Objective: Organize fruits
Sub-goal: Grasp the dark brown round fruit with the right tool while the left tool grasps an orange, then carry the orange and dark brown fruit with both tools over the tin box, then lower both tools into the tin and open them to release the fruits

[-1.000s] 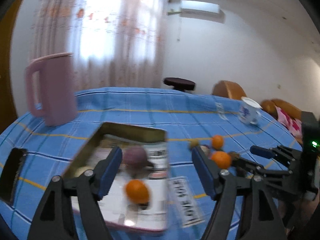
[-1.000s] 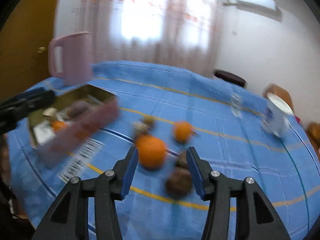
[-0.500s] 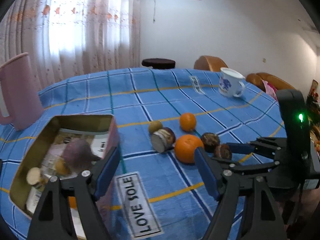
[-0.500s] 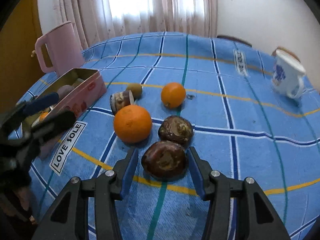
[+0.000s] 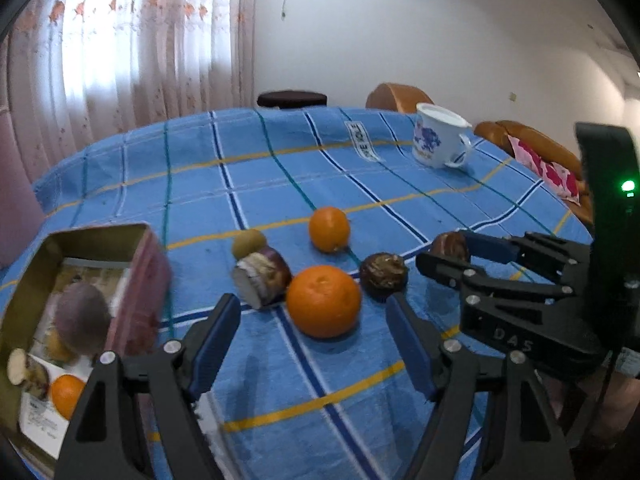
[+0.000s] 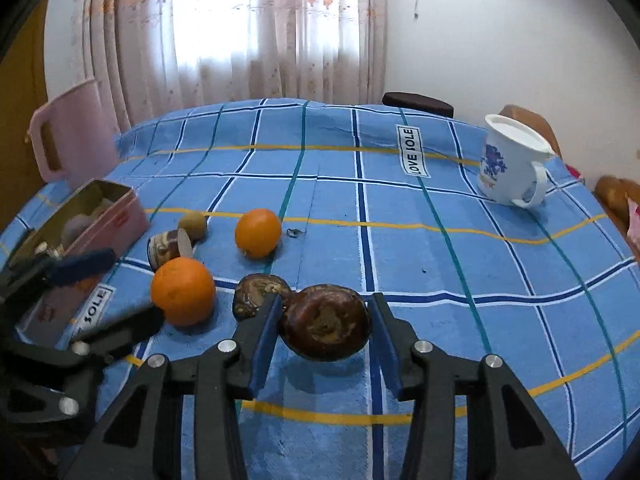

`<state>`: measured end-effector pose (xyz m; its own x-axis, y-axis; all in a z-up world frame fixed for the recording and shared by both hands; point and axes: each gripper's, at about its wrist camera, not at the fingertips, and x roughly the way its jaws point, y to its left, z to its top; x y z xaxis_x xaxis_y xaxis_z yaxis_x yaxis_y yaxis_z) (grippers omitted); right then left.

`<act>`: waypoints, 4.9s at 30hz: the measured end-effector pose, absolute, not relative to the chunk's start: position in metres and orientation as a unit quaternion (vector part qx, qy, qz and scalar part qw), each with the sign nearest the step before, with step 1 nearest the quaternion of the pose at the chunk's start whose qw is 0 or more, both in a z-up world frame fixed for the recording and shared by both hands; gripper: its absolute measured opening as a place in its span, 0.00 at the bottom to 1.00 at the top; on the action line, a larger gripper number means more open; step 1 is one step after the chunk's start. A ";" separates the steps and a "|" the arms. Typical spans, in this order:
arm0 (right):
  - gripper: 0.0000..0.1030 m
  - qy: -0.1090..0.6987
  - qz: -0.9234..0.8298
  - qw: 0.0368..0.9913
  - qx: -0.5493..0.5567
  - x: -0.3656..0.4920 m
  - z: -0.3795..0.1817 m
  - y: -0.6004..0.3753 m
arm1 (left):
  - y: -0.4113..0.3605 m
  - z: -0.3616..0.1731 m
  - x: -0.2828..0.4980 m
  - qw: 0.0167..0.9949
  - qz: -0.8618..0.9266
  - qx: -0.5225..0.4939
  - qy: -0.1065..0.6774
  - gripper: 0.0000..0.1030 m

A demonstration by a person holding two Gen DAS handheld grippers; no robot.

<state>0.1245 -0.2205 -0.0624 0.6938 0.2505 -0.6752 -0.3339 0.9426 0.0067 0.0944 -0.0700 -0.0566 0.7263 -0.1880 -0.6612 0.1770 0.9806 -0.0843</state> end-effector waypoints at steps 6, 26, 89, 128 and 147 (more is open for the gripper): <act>0.45 0.360 0.162 0.918 -0.045 0.128 -0.062 -0.226 | -0.082 -0.067 0.108 0.916 -0.105 -0.003 0.388 0.54; 0.45 0.304 0.190 0.933 -0.034 0.109 -0.049 -0.230 | -0.069 -0.052 0.091 0.940 -0.091 -0.029 0.329 0.46; 0.45 0.162 0.219 0.961 -0.053 0.061 -0.025 -0.232 | -0.070 -0.024 0.034 0.985 -0.046 -0.002 0.167 0.46; 0.45 0.219 0.394 0.885 -0.117 0.075 -0.020 -0.035 | 0.116 -0.037 0.040 0.960 0.085 -0.090 0.252 0.46; 0.56 0.272 0.410 0.860 -0.133 0.076 -0.044 -0.007 | 0.124 -0.034 0.027 0.959 0.111 -0.084 0.247 0.66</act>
<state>0.0759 -0.0068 -0.0439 0.5149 0.6335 -0.5775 -0.7787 0.6274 -0.0061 0.0275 0.1240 -0.0344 0.8537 0.1710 -0.4919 -0.2539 0.9614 -0.1065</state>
